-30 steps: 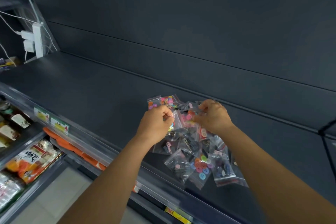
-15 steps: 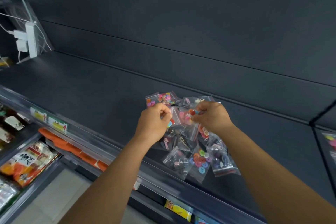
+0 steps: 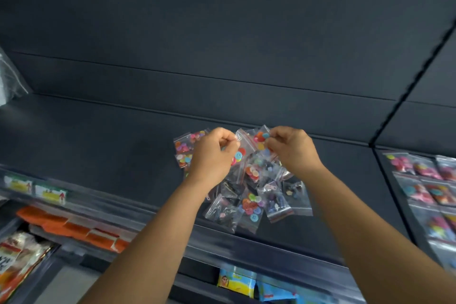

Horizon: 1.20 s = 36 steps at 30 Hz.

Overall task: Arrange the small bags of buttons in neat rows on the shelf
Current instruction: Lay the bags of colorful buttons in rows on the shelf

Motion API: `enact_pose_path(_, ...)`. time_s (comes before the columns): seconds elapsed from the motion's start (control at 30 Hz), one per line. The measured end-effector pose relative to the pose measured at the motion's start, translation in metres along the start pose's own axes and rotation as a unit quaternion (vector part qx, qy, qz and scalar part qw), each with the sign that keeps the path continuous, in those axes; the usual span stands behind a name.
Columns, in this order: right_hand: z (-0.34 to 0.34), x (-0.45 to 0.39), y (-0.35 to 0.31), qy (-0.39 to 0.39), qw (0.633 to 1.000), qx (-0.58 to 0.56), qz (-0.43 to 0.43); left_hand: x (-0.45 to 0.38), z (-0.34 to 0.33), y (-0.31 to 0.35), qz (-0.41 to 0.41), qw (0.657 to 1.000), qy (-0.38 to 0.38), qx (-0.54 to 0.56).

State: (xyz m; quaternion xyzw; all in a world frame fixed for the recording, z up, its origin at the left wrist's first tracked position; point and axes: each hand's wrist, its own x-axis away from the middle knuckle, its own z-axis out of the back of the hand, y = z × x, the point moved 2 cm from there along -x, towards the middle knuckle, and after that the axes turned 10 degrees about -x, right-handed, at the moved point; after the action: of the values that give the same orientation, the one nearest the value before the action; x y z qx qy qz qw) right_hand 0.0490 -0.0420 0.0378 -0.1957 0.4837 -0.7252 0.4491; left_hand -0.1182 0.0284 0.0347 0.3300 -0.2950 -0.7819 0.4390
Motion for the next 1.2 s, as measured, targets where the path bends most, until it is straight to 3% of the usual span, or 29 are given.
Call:
enact_pose_path(0.17, 0.037, 0.022, -0.001, -0.057, 0.996, 0.057, 0.021, 0.002, -0.026, 0.040, -0.048, 0.998, -0.048, 0.016)
enact_pose_path(0.37, 0.100, 0.048, 0.020, 0.008, 0.999, -0.038, -0.033, 0.012, -0.080, 0.084, -0.065, 0.986, -0.144, 0.045)
enact_pose_path(0.53, 0.154, 0.072, 0.046, 0.111, 0.985, -0.120, -0.054, 0.030, -0.129, 0.127, -0.059, 0.964, -0.237, 0.102)
enact_pose_path(0.7, 0.207, 0.095, 0.080, 0.123, 0.957, -0.238, -0.116, 0.054, -0.178, 0.176, -0.034, 0.965, -0.224, 0.133)
enact_pose_path(0.87, 0.272, 0.117, 0.118, 0.141, 0.889, -0.395, -0.185, 0.085, -0.235, 0.231, 0.011, 0.959, -0.234, 0.157)
enact_pose_path(1.03, 0.340, 0.131, 0.165, 0.175, 0.900, -0.347, -0.195, 0.116, -0.296, 0.279, 0.021, 0.964, -0.230, 0.134)
enact_pose_path(1.2, 0.405, 0.147, 0.206, 0.203, 0.943, -0.186, -0.186, 0.140, -0.345, 0.311, -0.002, 0.971, -0.228, 0.072)
